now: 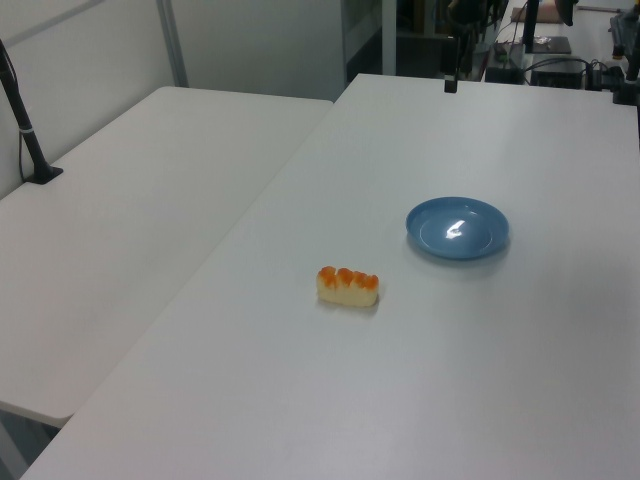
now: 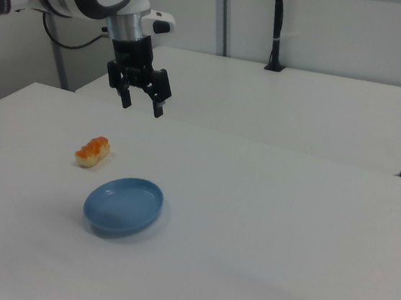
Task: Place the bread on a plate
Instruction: 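Move the open gripper across the table toward the orange-topped bread roll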
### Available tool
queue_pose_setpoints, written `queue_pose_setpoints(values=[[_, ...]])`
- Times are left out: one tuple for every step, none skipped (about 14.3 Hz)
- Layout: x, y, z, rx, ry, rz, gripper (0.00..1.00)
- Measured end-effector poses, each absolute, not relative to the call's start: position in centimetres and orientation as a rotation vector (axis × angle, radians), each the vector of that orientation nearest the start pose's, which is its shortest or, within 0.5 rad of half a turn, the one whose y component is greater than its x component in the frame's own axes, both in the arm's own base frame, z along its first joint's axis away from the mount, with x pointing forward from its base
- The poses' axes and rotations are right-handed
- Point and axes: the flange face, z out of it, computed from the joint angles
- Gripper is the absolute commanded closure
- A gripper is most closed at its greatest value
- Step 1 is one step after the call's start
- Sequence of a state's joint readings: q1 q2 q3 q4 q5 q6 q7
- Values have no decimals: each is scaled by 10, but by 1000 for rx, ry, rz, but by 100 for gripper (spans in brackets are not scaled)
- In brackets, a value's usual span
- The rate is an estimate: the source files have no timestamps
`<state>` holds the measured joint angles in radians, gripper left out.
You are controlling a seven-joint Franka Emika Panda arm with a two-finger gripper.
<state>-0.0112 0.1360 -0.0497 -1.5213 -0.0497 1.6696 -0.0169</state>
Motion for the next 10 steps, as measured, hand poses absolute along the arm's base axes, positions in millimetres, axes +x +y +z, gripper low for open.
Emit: queue_pose_setpoints(values=[[602, -40, 578, -3198, 63, -16, 0], [602, -38, 578, -3197, 78, -17, 0], [602, -35, 578, -3197, 88, -18, 0], [603, -31, 579, -3197, 87, -19, 0], [603, -24, 579, -3197, 80, -20, 0], [603, -21, 578, -3197, 77, -14, 0], [602, -19, 578, -3197, 75, -8, 0], [602, -19, 578, -3197, 75, -6, 0], [602, -19, 578, -3197, 77, -6, 0], [602, -20, 578, -3197, 79, -6, 0]])
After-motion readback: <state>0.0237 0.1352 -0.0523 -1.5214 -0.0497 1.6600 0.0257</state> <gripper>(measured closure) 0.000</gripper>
